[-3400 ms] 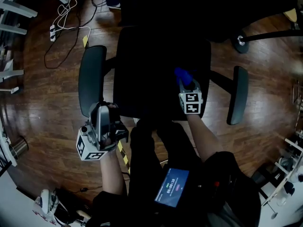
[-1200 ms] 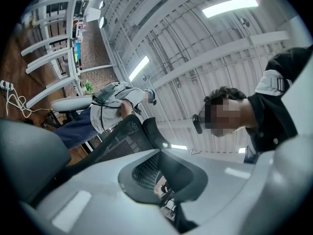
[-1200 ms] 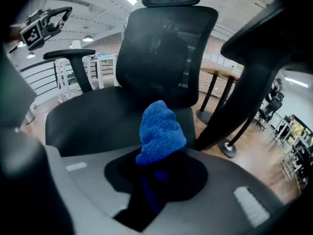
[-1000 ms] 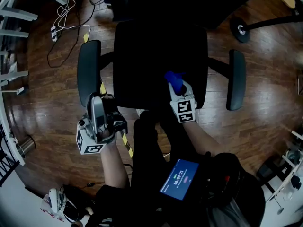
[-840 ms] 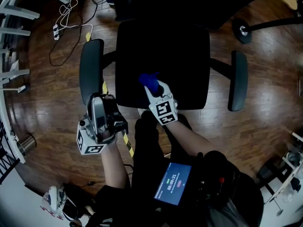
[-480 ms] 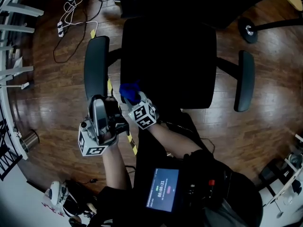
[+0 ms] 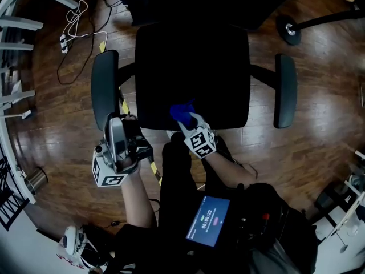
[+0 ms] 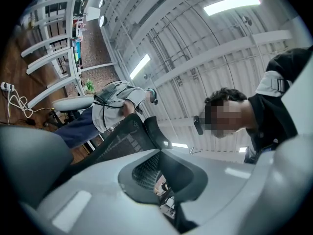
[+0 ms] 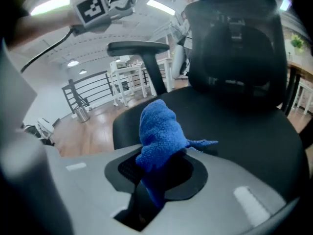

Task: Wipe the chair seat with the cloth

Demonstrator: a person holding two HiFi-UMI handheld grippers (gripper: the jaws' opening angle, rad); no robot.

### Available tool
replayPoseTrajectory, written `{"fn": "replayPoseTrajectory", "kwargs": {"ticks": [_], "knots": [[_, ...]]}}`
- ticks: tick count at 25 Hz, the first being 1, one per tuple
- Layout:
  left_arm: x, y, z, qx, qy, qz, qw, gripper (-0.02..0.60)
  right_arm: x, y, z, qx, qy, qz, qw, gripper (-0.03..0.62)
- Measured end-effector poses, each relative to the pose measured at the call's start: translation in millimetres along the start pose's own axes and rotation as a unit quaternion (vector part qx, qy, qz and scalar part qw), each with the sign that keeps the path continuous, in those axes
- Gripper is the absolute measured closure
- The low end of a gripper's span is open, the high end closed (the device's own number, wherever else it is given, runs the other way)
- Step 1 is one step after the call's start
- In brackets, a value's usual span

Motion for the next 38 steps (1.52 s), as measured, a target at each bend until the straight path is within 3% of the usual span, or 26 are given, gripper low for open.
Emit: {"fn": "replayPoseTrajectory", "kwargs": {"ticks": [6,10,19,23,26,29,35,38], "knots": [[1.5,13.3,16.4,-0.007,0.016,-0.015,0.9997,0.588,114.4,70.8,-116.0,-0.037,0.140,0.052,0.988,0.497],[1.1,17.7,20.2,-0.009,0.018,-0.023,0.9995,0.588,153.4,87.7,-160.0,-0.037,0.209,0.081,0.974,0.497],[-1.1,22.9,20.5,-0.012,0.010,-0.017,0.9997,0.588,166.3,88.8,-160.3,-0.032,0.225,0.096,0.969,0.497],[5.0,22.0,26.7,-0.009,0.009,-0.012,0.9998,0.588,173.9,81.7,-160.7,-0.020,0.216,0.133,0.967,0.499],[23.2,19.2,39.8,-0.011,0.013,-0.006,0.9998,0.588,176.4,36.4,-173.7,0.033,0.196,0.127,0.972,0.499],[47.4,12.0,55.1,-0.011,0.017,-0.005,0.9998,0.588,172.0,-40.8,-202.9,0.135,0.157,0.146,0.967,0.499],[126.3,4.5,69.0,-0.011,0.022,-0.023,0.9994,0.588,133.3,-182.2,-317.2,0.307,0.054,0.173,0.934,0.499],[162.0,-12.5,77.4,0.006,0.043,-0.022,0.9988,0.588,124.8,-251.6,-368.9,0.375,0.016,0.147,0.915,0.499]]}}
Point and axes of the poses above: the fingertips, and each gripper's own axes: z forward along the fingers, x to its right, y out of its underside, the point moved 2 cm from there along -z, backward along the fingers, and after that the axes turned 6 degrees about -z, right-handed, at the moved point
